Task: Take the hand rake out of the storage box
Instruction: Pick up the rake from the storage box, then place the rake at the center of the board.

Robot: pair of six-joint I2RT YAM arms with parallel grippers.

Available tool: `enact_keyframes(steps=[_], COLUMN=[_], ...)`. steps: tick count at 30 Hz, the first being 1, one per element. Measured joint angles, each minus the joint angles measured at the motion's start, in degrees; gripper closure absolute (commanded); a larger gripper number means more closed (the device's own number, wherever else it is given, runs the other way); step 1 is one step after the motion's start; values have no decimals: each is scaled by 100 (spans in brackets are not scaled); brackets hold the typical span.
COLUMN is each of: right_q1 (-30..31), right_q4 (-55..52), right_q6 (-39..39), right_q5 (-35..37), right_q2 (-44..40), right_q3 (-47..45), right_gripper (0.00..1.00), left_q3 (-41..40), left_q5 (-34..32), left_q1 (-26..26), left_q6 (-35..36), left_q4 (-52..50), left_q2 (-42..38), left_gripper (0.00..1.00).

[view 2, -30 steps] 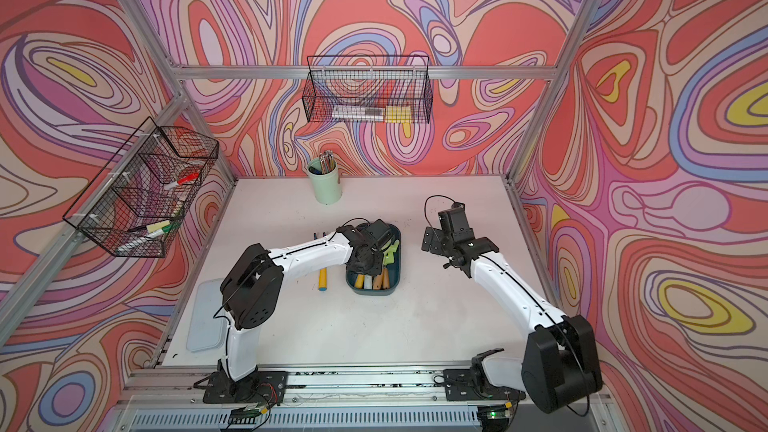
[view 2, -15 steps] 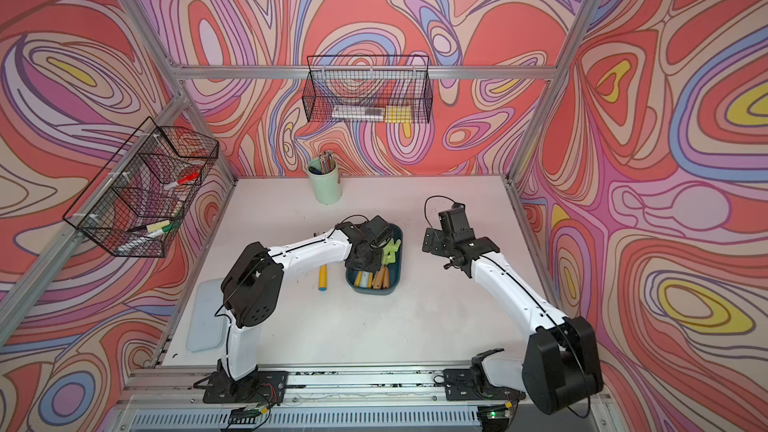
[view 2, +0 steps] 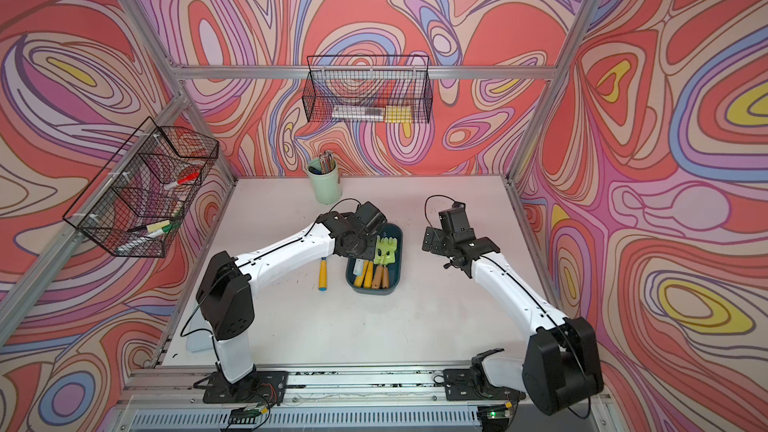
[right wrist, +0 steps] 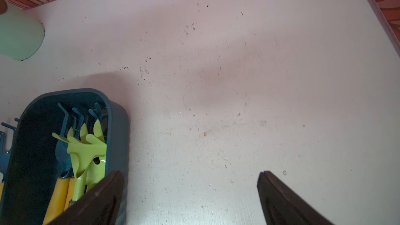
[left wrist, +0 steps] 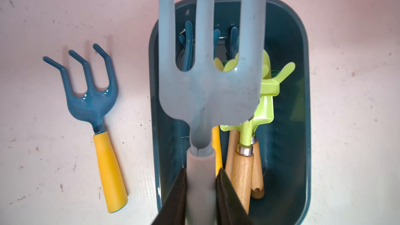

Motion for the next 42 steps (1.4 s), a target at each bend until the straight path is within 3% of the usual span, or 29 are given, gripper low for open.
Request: enact_keyframes(steps=[9, 19, 29, 42], right_q1=[0, 0, 4, 7], right_q4=[140, 278, 356, 358], right_q6=[26, 70, 111, 114], right_q5=[-79, -107, -164, -205], right_q2=[70, 197, 236, 238], right_q3=[-9, -35, -35, -35], right_gripper=[2, 2, 2, 2], left_q3=[-138, -1104, -1947, -2437], left_q5=[-323, -472, -522, -658], left_q1=[114, 1043, 1574, 1847], left_q6=[44, 192, 343, 498], left_q4=[-162, -149, -57, 197], left_q2=[-498, -1296, -1572, -1569], left_gripper=[90, 91, 92, 94])
